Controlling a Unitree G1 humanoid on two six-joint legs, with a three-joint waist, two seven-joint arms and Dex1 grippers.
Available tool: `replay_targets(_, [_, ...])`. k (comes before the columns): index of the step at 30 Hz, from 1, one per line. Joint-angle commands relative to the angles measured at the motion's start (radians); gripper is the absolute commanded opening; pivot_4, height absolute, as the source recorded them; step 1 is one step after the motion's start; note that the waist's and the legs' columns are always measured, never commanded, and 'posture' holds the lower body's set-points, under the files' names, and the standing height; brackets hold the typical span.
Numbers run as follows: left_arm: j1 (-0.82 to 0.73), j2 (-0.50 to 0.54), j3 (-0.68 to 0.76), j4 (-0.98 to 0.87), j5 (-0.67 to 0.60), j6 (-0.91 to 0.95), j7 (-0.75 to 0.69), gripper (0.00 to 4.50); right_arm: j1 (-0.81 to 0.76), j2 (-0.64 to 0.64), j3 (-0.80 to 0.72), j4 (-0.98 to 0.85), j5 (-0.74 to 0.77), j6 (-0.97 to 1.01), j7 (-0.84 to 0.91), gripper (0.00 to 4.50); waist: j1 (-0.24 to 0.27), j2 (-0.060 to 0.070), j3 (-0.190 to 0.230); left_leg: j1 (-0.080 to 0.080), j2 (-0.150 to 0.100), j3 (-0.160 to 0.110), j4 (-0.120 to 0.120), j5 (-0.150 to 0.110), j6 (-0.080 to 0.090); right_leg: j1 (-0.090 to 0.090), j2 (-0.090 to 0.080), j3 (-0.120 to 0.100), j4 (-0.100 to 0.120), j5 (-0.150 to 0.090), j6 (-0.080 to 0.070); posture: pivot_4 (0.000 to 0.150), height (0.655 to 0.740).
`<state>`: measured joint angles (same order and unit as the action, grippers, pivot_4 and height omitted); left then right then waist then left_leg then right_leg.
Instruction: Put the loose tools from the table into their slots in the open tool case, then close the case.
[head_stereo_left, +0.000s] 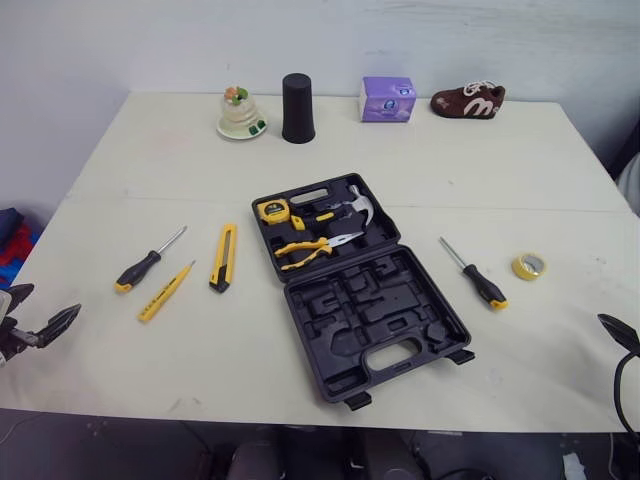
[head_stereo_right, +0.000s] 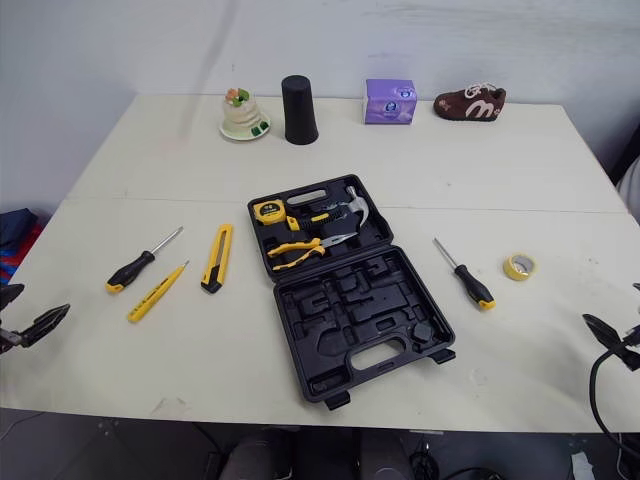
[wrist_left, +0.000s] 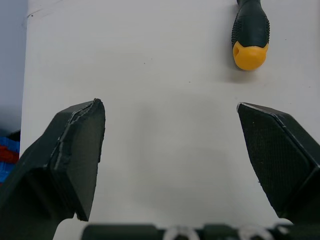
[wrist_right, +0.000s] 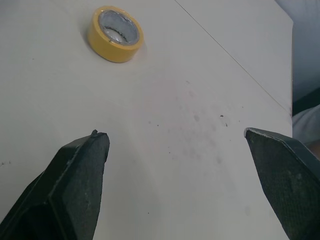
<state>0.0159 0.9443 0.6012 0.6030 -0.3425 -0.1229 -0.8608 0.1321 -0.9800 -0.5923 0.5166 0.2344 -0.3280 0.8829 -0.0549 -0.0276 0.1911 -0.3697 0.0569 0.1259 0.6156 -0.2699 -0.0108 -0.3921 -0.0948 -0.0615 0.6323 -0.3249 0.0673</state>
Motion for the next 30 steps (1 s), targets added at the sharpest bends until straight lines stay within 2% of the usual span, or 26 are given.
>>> replay_targets(1, [0.032, 0.008, 0.021, -0.074, -0.031, 0.023, -0.035, 4.40, -0.022, -0.008, 0.006, -0.014, 0.020, -0.004, 0.014, 4.50, 0.000, 0.000, 0.000, 0.000, 0.000, 0.000, 0.000, 0.000, 0.000, 0.000, 0.000, 0.000, 0.000, 0.000, 0.000, 0.150, 0.7400])
replay_targets(4, [0.052, 0.011, 0.020, -0.183, -0.081, 0.097, -0.091, 4.40, -0.052, 0.006, 0.043, -0.071, 0.050, 0.039, 0.055, 4.50, -0.004, -0.001, 0.000, 0.000, 0.000, 0.000, 0.000, 0.000, 0.000, 0.000, 0.000, 0.000, 0.000, 0.000, 0.000, 0.150, 0.7400])
replay_targets(7, [0.090, 0.001, -0.007, -0.355, -0.112, 0.183, -0.122, 4.40, -0.074, 0.025, 0.097, -0.248, 0.138, 0.187, 0.100, 4.50, -0.003, -0.001, -0.001, 0.000, 0.000, 0.000, 0.001, 0.000, 0.000, 0.000, 0.000, 0.001, 0.002, 0.000, 0.000, 0.150, 0.7400])
replay_targets(12, [0.093, -0.043, -0.093, -0.650, -0.159, 0.340, -0.075, 4.40, -0.151, 0.044, 0.220, -0.528, 0.212, 0.419, 0.087, 4.50, 0.000, 0.000, -0.001, 0.000, 0.001, -0.001, 0.003, 0.001, 0.000, -0.001, 0.000, 0.002, 0.005, 0.000, -0.001, 0.150, 0.7400])
replay_targets(15, [0.058, -0.085, -0.196, -0.784, -0.122, 0.404, -0.005, 4.50, -0.256, 0.068, 0.344, -0.647, 0.179, 0.548, 0.021, 3.66, 0.002, 0.000, -0.001, -0.001, 0.001, -0.001, 0.005, 0.000, 0.001, 0.000, 0.000, 0.002, 0.006, 0.000, -0.001, 0.150, 0.7400])
replay_targets(16, [0.035, -0.105, -0.232, -0.803, -0.086, 0.395, 0.027, 4.50, -0.290, 0.083, 0.389, -0.666, 0.150, 0.584, -0.009, 3.10, 0.002, -0.001, -0.001, -0.002, 0.001, -0.001, 0.006, 0.000, 0.001, 0.000, 0.000, 0.002, 0.006, 0.000, -0.001, 0.150, 0.7400])
replay_targets(18, [-0.015, -0.149, -0.284, -0.855, -0.078, 0.442, 0.095, 3.97, -0.350, 0.113, 0.479, -0.717, 0.091, 0.655, -0.063, 2.01, 0.006, 0.000, -0.001, -0.002, 0.001, -0.002, 0.007, 0.000, 0.001, -0.001, 0.000, 0.001, 0.006, 0.000, -0.001, 0.150, 0.7400])
replay_targets(19, [-0.047, -0.184, -0.318, -0.892, -0.087, 0.495, 0.143, 3.71, -0.396, 0.139, 0.529, -0.732, 0.051, 0.678, -0.098, 1.61, 0.009, 0.000, -0.001, -0.003, 0.001, -0.002, 0.007, 0.000, 0.001, -0.002, 0.001, 0.001, 0.006, 0.000, -0.001, 0.150, 0.7400])
replay_targets(21, [-0.080, -0.209, -0.406, -0.964, -0.076, 0.585, 0.180, 2.75, -0.487, 0.175, 0.614, -0.733, -0.025, 0.718, -0.144, 0.48, 0.011, 0.000, -0.001, -0.005, 0.001, -0.003, 0.010, 0.000, 0.000, -0.002, 0.001, 0.001, 0.007, 0.000, -0.001, 0.150, 0.7400])
replay_targets(22, [-0.090, -0.212, -0.437, -0.984, -0.061, 0.614, 0.192, 2.39, -0.518, 0.184, 0.643, -0.725, -0.061, 0.723, -0.157, 0.06, 0.011, 0.000, 0.000, -0.007, 0.002, -0.002, 0.014, 0.000, -0.001, -0.004, 0.001, 0.002, 0.009, 0.000, -0.001, 0.150, 0.7400])
replay_targets(25, [-0.127, -0.224, -0.485, -0.992, -0.051, 0.688, 0.223, 0.96, -0.609, 0.155, 0.774, -0.651, -0.256, 0.651, -0.167, 0.00, 0.014, 0.000, 0.000, -0.008, 0.001, 0.000, 0.016, 0.000, -0.001, -0.005, 0.001, 0.004, 0.010, 0.000, 0.000, 0.150, 0.7400])
replay_targets(27, [-0.147, -0.232, -0.517, -0.993, -0.051, 0.742, 0.239, 0.06, -0.662, 0.163, 0.821, -0.605, -0.312, 0.643, -0.159, 0.00, 0.021, 0.000, 0.000, -0.008, 0.001, 0.000, 0.016, 0.000, -0.001, -0.005, 0.001, 0.003, 0.010, 0.000, 0.000, 0.150, 0.7400])
replay_targets(30, [-0.167, -0.234, -0.589, -1.007, -0.017, 0.784, 0.249, 0.02, -0.732, 0.183, 0.850, -0.524, -0.356, 0.648, -0.151, 0.00, 0.024, 0.000, 0.000, -0.008, 0.001, 0.000, 0.017, 0.000, -0.001, -0.006, 0.002, 0.004, 0.010, 0.000, 0.000, 0.150, 0.7400])
